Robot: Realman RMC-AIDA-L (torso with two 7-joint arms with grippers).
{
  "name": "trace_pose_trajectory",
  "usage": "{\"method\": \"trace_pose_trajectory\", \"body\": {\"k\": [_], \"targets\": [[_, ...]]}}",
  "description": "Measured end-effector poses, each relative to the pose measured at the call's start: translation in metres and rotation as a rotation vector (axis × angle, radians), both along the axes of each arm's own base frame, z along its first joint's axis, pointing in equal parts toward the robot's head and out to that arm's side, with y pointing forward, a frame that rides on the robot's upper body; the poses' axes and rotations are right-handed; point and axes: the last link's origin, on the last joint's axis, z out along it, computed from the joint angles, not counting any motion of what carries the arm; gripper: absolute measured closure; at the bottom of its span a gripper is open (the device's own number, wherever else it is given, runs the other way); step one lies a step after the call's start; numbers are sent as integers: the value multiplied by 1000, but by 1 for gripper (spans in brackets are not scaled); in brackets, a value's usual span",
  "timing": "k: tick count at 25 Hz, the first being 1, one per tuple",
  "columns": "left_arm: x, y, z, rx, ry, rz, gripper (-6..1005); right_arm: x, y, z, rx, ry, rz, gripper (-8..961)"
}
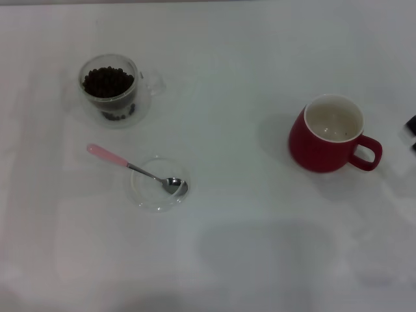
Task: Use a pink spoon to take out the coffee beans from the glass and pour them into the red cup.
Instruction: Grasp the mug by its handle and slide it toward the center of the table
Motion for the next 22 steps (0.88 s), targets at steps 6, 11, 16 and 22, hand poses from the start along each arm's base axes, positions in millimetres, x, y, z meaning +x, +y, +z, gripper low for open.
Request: {"method": "trace_pose_trajectory", "body": {"k": [6,11,16,22], "targets": [[-1,0,2,2,4,-1,466,5,2,-29,-148,-47,-53,252],[-4,-4,3,6,2,4,464,8,5,-38,-184,-73,-79,248],[-6,-7,4,10,-9,4,465,13,11,-39,-193,-107,-110,249],[-6,-8,4,11,-12,4,465,19,18,-39,-184,-151,-141,248]]}}
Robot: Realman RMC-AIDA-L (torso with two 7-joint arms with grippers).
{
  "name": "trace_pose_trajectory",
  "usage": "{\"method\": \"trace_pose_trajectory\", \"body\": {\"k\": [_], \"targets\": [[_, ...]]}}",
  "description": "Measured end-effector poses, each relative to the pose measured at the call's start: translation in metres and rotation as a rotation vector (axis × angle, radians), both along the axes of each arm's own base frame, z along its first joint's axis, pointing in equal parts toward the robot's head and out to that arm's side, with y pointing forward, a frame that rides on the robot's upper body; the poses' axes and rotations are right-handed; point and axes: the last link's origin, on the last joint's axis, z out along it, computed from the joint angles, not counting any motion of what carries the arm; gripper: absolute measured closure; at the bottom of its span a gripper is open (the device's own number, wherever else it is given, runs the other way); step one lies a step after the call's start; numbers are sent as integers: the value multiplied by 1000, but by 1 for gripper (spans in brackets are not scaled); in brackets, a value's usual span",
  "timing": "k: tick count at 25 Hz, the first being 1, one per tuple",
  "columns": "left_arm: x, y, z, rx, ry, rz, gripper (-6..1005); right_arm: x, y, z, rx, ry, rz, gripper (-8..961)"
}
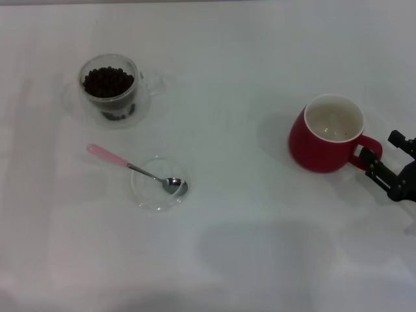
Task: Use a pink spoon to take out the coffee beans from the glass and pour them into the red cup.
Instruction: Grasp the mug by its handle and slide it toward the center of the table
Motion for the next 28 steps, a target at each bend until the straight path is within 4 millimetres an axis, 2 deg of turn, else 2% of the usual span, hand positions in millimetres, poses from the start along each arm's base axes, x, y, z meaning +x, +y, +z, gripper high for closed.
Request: {"method": "trace_pose_trajectory", "body": {"k": [8,21,26,28], "targets": [[-2,-3,0,0,-1,6,465,8,11,4,33,-47,-50,249],[-6,-10,-4,-6,-15,23,464,11,28,10,66,-69,-74,262],[-7,-11,-4,-7,-16,26,465,10,29,8,55,-73,-68,329],[-7,-11,-4,-7,-17,27,465,10,29,8,55,-74,-67,384]]}}
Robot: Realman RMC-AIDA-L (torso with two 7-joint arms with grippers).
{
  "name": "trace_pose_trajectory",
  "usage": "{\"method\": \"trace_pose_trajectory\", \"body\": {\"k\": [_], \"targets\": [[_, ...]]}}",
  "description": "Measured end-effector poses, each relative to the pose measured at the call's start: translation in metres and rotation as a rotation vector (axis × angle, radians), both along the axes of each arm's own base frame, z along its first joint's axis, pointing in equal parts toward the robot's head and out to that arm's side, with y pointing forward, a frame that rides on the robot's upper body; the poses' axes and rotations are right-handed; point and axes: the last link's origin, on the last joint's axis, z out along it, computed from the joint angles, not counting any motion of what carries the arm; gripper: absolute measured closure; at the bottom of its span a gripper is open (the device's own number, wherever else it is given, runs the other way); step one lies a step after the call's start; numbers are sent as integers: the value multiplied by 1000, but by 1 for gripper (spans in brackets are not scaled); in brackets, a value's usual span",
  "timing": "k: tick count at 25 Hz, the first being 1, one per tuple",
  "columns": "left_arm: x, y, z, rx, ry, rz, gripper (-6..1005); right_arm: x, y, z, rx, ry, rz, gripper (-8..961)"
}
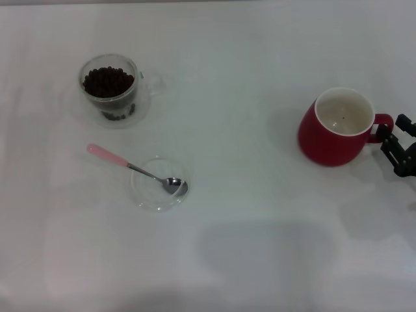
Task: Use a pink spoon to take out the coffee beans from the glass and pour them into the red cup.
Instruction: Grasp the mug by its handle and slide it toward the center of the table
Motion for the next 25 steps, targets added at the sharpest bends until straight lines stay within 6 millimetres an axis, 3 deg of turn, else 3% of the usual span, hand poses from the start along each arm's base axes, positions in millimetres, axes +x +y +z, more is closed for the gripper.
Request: {"method": "trace_pose_trajectory", "body": {"k": [6,25], "targets": [[0,1,0,1,1,-2,465,-2,1,-1,-5,-9,14,550],[-1,0,2,1,8,3,465,-16,1,-16,-97,-6,104,692]]}}
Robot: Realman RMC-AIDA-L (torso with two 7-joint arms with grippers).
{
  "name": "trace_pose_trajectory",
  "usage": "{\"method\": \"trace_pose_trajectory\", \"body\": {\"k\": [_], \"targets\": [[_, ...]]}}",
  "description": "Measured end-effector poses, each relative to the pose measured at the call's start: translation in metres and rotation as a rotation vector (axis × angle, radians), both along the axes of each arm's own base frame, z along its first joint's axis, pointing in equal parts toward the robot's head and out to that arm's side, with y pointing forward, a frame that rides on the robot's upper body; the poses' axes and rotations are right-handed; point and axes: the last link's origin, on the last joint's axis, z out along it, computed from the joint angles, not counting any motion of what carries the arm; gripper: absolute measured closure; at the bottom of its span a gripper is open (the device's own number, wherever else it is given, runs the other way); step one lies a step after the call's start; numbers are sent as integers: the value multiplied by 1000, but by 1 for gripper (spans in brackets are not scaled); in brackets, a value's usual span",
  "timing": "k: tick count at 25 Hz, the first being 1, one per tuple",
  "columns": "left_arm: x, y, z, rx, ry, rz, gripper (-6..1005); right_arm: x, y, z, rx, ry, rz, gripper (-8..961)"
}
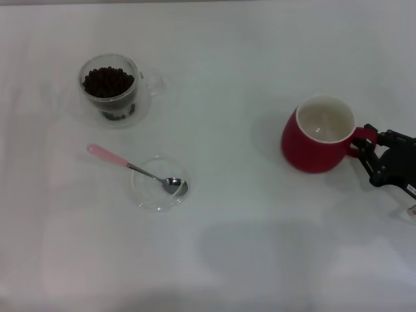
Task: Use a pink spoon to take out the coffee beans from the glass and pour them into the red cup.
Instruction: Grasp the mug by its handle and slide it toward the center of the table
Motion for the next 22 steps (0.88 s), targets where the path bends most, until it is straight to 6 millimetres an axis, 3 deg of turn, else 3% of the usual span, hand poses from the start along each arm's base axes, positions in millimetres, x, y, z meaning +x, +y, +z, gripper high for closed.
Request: {"method": "trace_pose_trajectory", "body": {"k": [3,22], "targets": [[0,0,0,0,0,1,465,-2,-1,-3,-19,-1,13,752],[-4,-5,0,1,0,11,464,-25,-11,-18,-145,56,149,725]]}}
